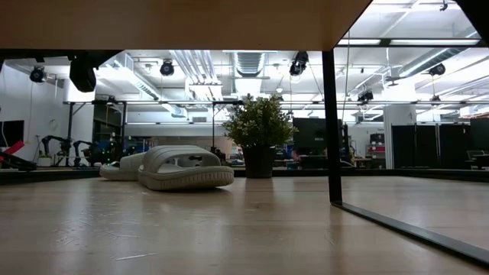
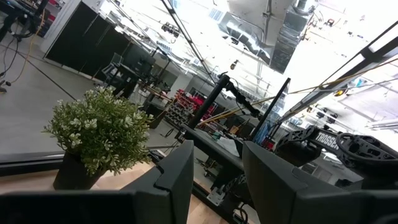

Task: Pick and place slides into the shelf
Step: Put the pink slipper on the shelf

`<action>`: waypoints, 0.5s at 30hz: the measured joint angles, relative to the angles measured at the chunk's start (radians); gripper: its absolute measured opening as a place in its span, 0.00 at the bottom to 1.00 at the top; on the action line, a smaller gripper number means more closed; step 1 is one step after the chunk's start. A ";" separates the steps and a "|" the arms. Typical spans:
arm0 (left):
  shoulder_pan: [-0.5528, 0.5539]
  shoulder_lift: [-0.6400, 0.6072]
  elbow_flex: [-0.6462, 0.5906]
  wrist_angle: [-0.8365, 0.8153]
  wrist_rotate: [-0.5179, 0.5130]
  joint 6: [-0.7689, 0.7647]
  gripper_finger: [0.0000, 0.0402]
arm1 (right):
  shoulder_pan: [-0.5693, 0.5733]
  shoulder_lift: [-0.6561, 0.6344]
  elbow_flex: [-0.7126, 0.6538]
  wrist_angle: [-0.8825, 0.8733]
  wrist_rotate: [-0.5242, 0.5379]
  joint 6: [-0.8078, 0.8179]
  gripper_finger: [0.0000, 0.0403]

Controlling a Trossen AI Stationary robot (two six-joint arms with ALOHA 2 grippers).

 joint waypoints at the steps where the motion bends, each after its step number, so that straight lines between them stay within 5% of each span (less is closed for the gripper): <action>1: 0.000 0.000 0.000 0.000 0.000 0.000 0.31 | -0.001 0.000 0.000 -0.005 0.000 0.000 0.32; 15: 0.000 0.001 0.000 -0.001 0.000 0.000 0.31 | -0.006 0.000 0.050 -0.067 0.018 0.055 0.34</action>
